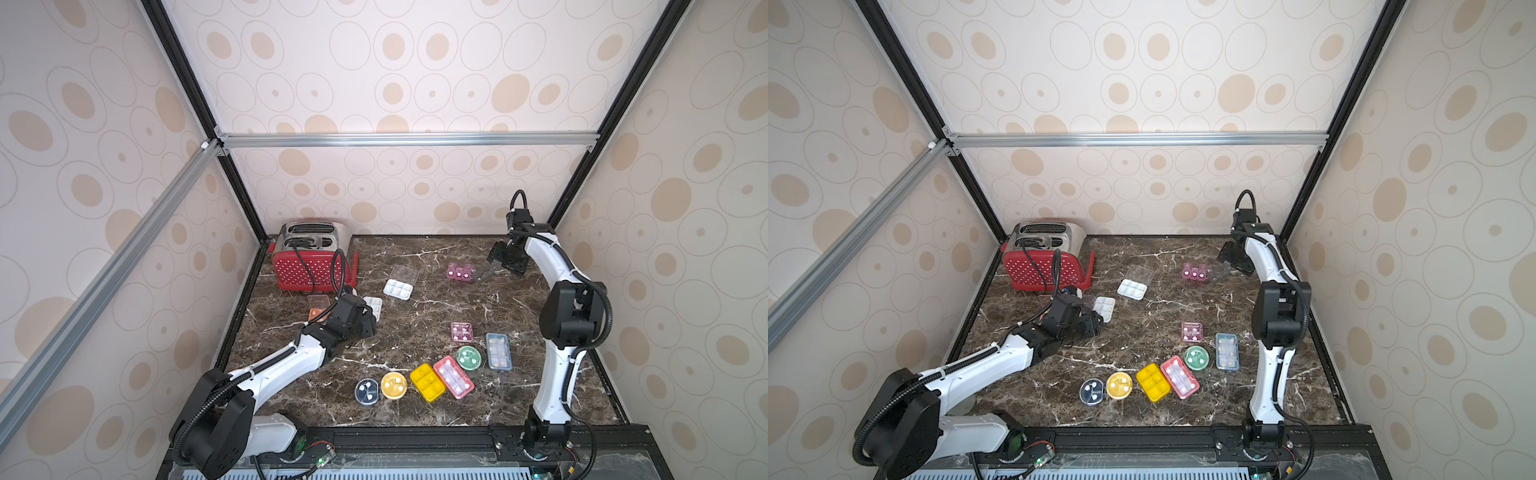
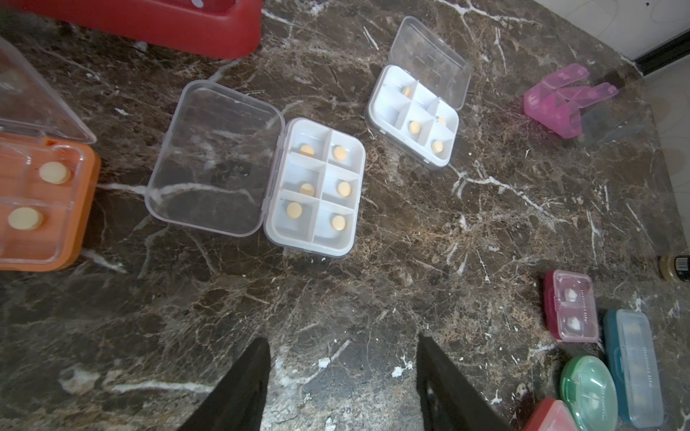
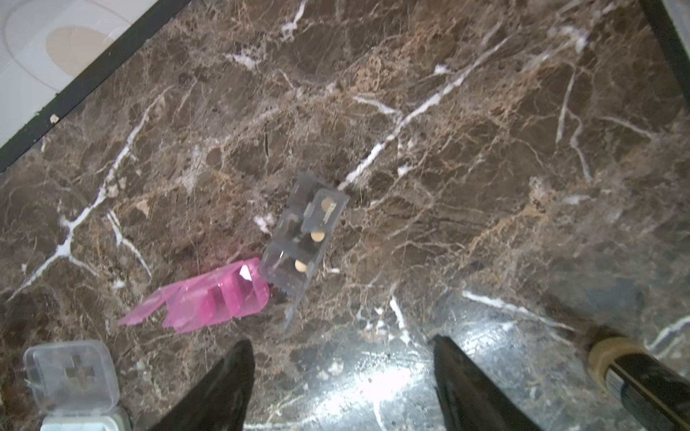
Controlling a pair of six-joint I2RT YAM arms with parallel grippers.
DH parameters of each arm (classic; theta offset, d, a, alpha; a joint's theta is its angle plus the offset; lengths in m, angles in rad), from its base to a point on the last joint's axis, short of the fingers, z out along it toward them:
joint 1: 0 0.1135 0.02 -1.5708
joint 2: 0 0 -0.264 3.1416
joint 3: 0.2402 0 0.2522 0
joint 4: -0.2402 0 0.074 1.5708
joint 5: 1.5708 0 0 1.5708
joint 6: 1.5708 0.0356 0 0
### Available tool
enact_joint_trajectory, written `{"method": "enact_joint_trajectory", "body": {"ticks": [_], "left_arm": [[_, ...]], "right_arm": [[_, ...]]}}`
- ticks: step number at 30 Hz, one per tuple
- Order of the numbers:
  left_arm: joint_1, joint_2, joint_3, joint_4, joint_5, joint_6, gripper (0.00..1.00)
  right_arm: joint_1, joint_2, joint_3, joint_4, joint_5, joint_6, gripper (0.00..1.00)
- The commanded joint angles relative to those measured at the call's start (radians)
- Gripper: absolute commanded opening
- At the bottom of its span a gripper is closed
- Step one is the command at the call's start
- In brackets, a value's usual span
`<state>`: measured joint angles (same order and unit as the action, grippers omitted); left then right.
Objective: Close pillboxes
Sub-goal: Place the pillbox at the center of the board, then pick up the pillbox at the center of the board.
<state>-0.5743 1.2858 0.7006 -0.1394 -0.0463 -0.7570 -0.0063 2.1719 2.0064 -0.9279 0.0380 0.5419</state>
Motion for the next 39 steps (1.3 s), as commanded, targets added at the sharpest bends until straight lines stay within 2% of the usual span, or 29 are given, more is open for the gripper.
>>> {"method": "enact_joint_trajectory", "body": {"ticks": [1, 11, 14, 19, 34, 39], "left_arm": [[-0.003, 0.009, 0.047, -0.019, -0.003, 0.015, 0.62], [-0.004, 0.032, 0.077, -0.026, 0.005, 0.015, 0.62], [-0.004, 0.03, 0.074, -0.025, 0.003, 0.014, 0.62], [-0.004, 0.024, 0.068, -0.029, 0.003, 0.015, 0.62], [-0.004, 0.02, 0.07, -0.033, 0.016, 0.014, 0.62], [-0.004, 0.009, 0.075, -0.054, 0.007, 0.021, 0.62]], "right_arm": [[0.002, 0.07, 0.081, -0.074, -0.011, 0.016, 0.76], [0.004, 0.195, 0.183, -0.064, -0.073, 0.025, 0.64], [0.003, 0.215, 0.187, -0.06, -0.075, 0.029, 0.54], [0.004, 0.224, 0.181, -0.054, -0.083, 0.031, 0.4], [0.004, 0.222, 0.194, -0.073, -0.061, 0.001, 0.16], [0.004, 0.221, 0.204, -0.084, -0.044, -0.012, 0.11]]}}
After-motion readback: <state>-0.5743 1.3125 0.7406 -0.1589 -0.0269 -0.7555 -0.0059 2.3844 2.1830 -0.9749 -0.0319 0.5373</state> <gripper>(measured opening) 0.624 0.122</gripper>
